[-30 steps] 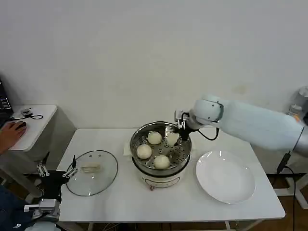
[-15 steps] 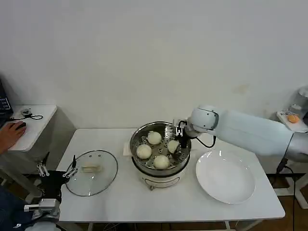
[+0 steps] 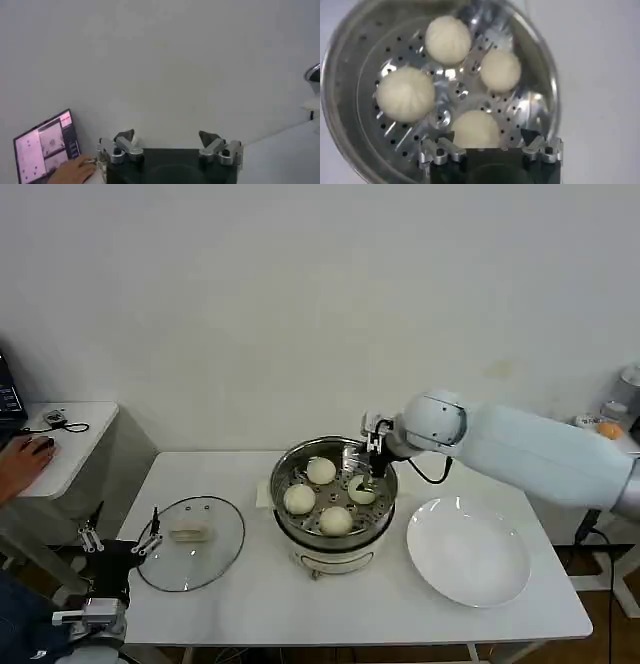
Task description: Take steamed baozi put them in steamer then cover it.
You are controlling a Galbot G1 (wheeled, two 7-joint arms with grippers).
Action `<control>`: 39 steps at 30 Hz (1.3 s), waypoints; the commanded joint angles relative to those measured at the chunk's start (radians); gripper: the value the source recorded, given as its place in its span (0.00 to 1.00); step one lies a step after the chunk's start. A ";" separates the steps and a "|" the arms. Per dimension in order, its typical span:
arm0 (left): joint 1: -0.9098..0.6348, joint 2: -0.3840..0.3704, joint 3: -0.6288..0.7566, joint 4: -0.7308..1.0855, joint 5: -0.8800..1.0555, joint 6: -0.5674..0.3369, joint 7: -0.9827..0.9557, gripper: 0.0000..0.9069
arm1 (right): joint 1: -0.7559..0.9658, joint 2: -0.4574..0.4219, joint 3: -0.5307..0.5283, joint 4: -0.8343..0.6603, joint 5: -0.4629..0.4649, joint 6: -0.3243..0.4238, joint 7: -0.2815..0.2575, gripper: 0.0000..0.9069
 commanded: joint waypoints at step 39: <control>-0.077 0.162 0.166 0.426 1.067 -0.112 -0.079 1.00 | -2.020 0.394 2.251 0.512 -0.211 0.701 0.418 1.00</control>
